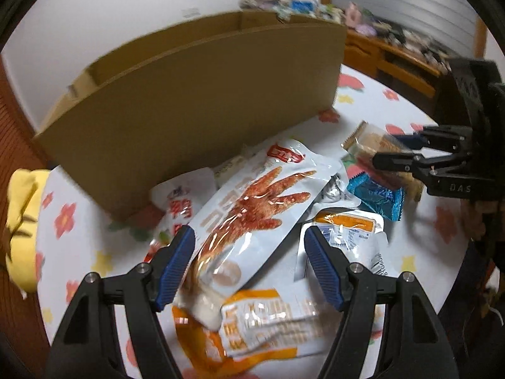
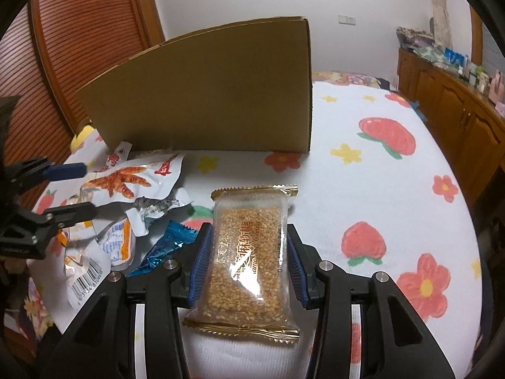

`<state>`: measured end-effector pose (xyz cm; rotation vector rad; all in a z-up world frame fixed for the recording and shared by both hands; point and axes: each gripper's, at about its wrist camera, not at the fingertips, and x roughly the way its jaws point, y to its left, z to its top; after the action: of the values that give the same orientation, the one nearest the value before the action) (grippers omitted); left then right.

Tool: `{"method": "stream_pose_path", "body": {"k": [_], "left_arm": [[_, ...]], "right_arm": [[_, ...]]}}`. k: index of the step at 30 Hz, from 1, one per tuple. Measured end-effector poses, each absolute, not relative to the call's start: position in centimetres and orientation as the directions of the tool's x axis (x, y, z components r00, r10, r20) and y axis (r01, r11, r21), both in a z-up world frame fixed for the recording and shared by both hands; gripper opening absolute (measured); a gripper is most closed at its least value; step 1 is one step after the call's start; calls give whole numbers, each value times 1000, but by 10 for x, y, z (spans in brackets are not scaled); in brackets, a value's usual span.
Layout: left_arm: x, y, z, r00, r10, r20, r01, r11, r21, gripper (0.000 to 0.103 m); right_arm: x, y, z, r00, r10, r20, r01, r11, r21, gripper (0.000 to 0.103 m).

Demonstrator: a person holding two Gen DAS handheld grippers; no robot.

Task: Organize snacks
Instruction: 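Lift the sesame bar with right gripper while left gripper grasps the white chicken-feet packet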

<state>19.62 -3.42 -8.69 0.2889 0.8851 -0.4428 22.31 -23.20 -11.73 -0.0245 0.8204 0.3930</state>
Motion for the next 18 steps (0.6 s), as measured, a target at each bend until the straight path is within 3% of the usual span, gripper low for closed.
{"method": "stream_pose_path", "body": {"k": [13,18], "left_arm": [[223,-42,-91,462,-308,-832,582,813,23,73],[225,-34,-90,446,-344,-826,583,812,-23,65]], "right_arm": [[216,-223,-118,628,328,-706,-380,921,90,45],[215,-223,-118,626,336,-703,-391,916,89,45]]}}
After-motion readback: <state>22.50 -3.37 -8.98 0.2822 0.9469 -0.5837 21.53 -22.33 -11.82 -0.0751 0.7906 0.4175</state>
